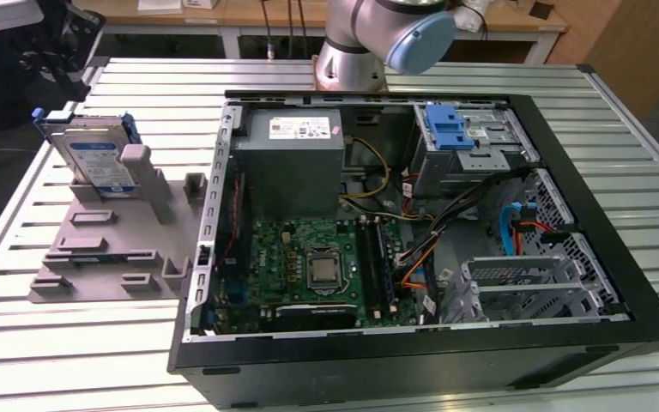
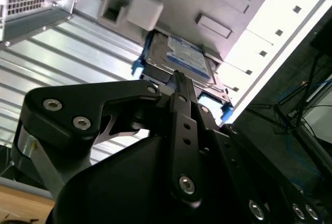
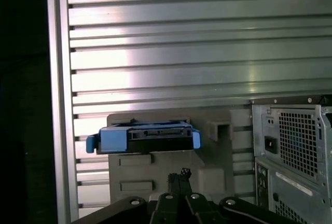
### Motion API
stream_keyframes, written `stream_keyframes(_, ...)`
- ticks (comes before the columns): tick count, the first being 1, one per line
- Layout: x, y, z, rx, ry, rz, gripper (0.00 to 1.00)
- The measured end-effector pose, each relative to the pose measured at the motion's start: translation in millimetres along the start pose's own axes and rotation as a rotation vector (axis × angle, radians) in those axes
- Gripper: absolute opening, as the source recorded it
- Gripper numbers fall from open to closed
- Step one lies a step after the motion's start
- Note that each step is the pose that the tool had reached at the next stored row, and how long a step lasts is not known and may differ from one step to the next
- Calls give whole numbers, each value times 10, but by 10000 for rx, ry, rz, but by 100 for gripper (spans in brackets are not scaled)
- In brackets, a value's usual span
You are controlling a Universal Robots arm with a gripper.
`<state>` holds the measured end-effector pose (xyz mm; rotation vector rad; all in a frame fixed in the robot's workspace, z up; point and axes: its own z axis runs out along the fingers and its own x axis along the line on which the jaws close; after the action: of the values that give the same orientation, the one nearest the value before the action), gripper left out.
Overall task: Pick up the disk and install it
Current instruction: 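Reach for the disk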
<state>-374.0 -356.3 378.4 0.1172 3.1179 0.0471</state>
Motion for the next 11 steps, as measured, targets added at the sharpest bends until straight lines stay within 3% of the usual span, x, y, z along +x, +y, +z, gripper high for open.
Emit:
stream_keyframes(7,259,48,36,10,139,4,11)
stream_keyframes(11,344,77,44,15,187,7,11)
